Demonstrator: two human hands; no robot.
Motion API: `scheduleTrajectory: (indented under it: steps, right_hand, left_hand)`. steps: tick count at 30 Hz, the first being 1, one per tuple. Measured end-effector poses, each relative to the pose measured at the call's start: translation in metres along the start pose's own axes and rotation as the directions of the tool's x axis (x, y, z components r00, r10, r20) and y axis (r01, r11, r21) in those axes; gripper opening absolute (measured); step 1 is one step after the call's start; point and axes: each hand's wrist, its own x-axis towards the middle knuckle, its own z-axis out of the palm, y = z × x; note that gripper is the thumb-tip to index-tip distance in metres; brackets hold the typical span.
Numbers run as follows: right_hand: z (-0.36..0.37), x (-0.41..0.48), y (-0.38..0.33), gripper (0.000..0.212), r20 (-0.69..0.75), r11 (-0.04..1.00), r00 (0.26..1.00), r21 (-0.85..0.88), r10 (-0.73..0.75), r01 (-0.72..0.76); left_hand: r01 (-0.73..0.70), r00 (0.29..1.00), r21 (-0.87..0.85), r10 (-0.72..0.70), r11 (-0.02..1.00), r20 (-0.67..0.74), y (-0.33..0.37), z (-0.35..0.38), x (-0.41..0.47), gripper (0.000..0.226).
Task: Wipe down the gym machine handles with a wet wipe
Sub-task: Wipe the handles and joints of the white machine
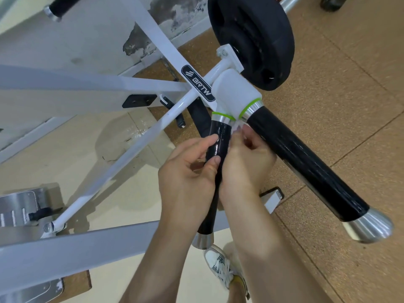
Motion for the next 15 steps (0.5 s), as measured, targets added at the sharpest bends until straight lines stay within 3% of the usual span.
scheduleTrajectory:
  steps: [3, 5, 10, 12, 15]
  right_hand:
    - [-0.001, 0.008, 0.000, 0.014, 0.095, 0.980, 0.981, 0.098, 0.167, -0.176]
    - [-0.012, 0.002, 0.000, 0.008, 0.126, 0.988, 0.986, 0.095, 0.109, -0.121]
    - [-0.022, -0.017, 0.003, 0.027, 0.145, 0.994, 0.984, 0.049, -0.099, 0.093]
    - [-0.016, -0.011, 0.001, 0.025, 0.132, 0.996, 0.991, 0.085, -0.023, 0.012]
    - [-0.010, 0.004, -0.009, 0.011, 0.215, 0.920, 0.951, 0.275, 0.223, -0.278]
  left_hand:
    - [-0.001, 1.000, 0.015, 0.001, 1.000, 0.001, 0.000, 0.000, 0.001, 0.040]
    - [-0.001, 1.000, 0.015, 0.001, 1.000, 0.002, -0.001, 0.000, 0.002, 0.040]
    - [0.004, 1.000, 0.012, -0.004, 1.000, -0.002, -0.001, 0.000, 0.001, 0.039]
    - [0.002, 1.000, 0.017, -0.001, 1.000, -0.004, 0.000, 0.000, 0.002, 0.040]
    - [0.012, 1.000, 0.042, -0.012, 0.999, 0.002, -0.002, -0.001, 0.002, 0.042]
